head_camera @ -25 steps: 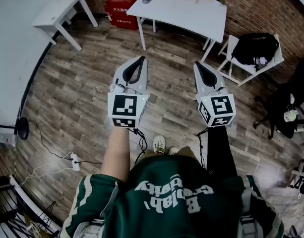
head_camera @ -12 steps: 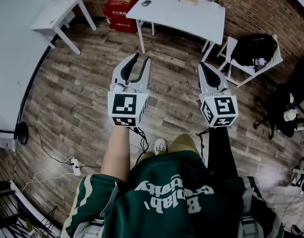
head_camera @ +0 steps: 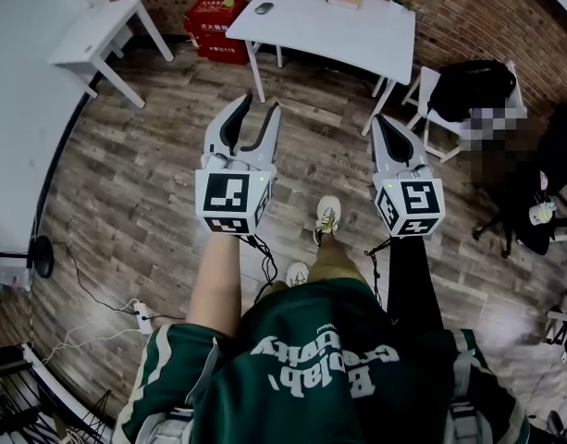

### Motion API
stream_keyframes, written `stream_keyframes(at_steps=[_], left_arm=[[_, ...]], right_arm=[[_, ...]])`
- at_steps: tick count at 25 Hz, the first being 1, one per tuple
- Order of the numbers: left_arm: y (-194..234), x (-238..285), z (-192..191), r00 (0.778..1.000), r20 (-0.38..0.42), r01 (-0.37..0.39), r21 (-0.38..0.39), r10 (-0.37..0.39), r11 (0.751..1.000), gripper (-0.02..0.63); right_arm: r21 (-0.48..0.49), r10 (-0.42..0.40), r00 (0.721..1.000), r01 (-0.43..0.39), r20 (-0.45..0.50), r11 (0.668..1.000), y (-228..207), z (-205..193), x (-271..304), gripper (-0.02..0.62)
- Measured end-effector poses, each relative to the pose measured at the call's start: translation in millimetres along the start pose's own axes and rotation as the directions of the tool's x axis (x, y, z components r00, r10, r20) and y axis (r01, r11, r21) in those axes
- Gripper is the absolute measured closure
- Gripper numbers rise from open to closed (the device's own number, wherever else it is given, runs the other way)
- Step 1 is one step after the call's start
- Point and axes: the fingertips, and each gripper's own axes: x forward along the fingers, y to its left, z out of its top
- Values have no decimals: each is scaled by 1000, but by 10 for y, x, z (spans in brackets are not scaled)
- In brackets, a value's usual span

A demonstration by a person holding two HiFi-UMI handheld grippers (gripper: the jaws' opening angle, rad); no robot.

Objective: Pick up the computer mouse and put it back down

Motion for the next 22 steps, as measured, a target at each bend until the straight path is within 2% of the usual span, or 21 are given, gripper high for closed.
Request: stream_keyframes(at_steps=[12, 22], left_arm=[[403, 903, -12, 1000, 12, -11, -12, 12, 1000, 428], [807, 2002, -52, 999, -10, -36, -8, 36, 999, 428]], right_arm=[[5, 38, 999, -39, 24, 999, -427, 37, 1031, 581], [15, 116, 992, -117, 45, 993, -991, 138, 2208, 581]])
